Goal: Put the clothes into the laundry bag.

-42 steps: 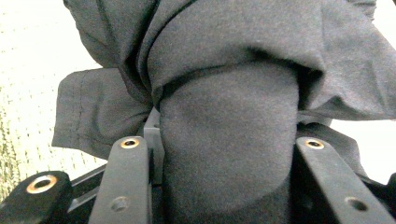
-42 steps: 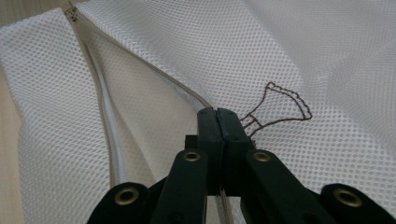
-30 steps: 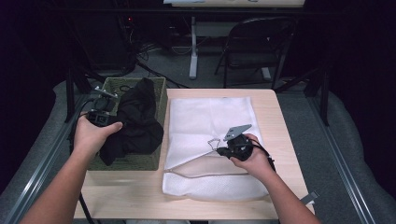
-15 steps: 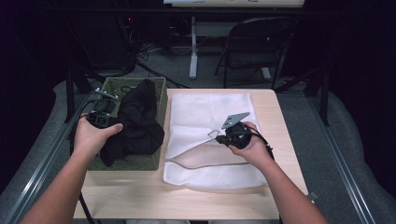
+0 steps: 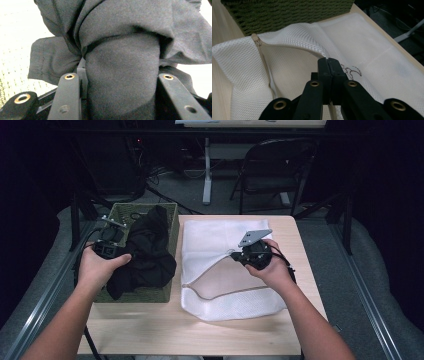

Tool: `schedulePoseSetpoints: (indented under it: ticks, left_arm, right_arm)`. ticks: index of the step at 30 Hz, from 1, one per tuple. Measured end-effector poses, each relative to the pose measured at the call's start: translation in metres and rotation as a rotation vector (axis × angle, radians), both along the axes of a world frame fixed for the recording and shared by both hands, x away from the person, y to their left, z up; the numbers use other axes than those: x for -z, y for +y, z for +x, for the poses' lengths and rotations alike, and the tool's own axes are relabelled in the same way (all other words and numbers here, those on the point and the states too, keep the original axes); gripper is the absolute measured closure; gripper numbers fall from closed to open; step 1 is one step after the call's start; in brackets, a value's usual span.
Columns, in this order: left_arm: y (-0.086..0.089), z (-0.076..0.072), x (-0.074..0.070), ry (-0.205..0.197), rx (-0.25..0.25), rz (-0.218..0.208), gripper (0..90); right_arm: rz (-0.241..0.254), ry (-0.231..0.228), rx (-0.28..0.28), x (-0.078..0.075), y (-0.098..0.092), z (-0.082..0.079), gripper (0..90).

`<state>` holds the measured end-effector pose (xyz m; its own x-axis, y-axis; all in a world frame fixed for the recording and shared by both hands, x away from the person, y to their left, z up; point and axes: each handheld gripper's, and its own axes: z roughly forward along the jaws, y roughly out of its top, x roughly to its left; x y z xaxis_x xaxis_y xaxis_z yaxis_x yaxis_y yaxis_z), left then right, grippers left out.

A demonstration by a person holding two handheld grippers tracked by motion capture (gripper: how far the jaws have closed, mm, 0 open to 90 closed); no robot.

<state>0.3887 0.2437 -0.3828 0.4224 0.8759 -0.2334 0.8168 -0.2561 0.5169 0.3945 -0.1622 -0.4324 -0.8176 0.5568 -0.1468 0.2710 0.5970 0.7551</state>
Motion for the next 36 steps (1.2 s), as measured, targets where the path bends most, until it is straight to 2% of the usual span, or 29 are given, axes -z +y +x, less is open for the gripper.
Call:
schedulePoseSetpoints:
  ticks: [1,5,12,21,27,36]
  left_arm:
    - [0.0,0.0,0.0,0.001,0.002,0.0,56.8]
    - [-0.002,-0.002,0.001,0.002,-0.002,-0.001,56.8]
    - [-0.003,-0.003,0.0,0.0,0.009,-0.003,56.8]
    - [-0.005,-0.01,-0.001,0.001,0.031,-0.012,56.9]
    - [-0.007,-0.018,-0.001,-0.019,0.038,-0.026,56.9]
    - [-0.017,-0.035,-0.005,-0.036,0.096,-0.038,56.9]
  right_arm:
    - [0.008,-0.019,0.009,-0.003,0.001,-0.002,89.5]
    - [0.022,-0.04,0.014,-0.007,0.002,-0.003,89.6]
    - [0.064,-0.058,0.043,-0.017,0.002,0.002,89.5]
    - [0.06,-0.04,0.039,-0.014,0.004,0.005,89.5]
    - [0.058,-0.034,0.035,-0.014,0.006,0.005,89.6]
    - [0.058,-0.031,0.03,-0.013,0.008,0.006,89.6]
